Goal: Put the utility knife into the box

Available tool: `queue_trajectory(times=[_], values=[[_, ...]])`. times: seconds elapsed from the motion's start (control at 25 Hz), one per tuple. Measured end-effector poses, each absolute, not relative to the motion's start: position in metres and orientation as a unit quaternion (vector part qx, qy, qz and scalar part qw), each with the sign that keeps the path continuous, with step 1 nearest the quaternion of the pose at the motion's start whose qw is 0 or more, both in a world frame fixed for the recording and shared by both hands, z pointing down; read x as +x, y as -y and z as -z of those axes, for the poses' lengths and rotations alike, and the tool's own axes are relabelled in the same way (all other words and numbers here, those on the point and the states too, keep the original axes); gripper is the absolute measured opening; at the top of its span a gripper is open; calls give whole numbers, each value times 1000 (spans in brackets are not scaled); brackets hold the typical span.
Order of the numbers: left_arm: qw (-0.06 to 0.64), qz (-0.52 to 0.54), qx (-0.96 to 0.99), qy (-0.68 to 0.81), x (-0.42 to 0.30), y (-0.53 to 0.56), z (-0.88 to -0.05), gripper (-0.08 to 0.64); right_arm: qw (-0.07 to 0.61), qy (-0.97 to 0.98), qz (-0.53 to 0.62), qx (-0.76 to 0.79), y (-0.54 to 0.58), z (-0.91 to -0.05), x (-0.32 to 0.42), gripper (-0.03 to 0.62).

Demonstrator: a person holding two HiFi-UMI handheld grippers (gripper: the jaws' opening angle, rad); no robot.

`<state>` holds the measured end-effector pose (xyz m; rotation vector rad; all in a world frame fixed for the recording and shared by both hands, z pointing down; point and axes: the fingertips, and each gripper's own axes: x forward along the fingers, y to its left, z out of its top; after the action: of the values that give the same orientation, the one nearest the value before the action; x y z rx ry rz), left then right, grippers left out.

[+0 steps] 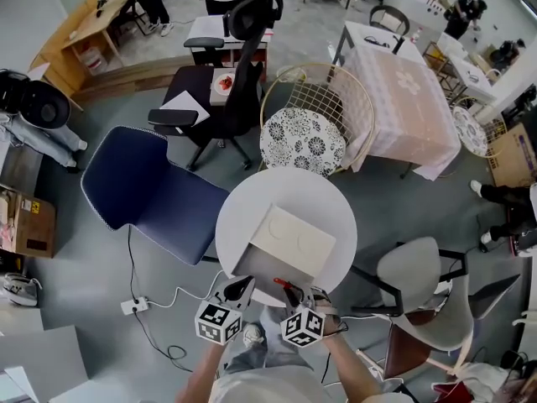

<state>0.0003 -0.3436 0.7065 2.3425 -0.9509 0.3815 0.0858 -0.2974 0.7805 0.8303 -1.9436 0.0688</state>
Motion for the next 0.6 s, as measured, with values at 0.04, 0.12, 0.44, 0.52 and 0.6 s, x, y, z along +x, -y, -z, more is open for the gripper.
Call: queue_trajectory(times=[0.04,0.12,0.44,0.52,0.6], values=[[289,-142,877,358,-1,343,-707,12,520,794,9,314,293,-787,85,80],[289,-142,876,360,-3,342,-708,12,552,786,53,274,287,-798,83,78],[292,-139,873,366,-7,337,-707,12,563,787,29,251,289,-811,77,80],[292,-139,872,368,-8,337,-706,12,568,786,18,245,294,-816,73,80],[293,-139,871,369,-9,335,-706,12,572,785,5,237,300,-823,69,80]])
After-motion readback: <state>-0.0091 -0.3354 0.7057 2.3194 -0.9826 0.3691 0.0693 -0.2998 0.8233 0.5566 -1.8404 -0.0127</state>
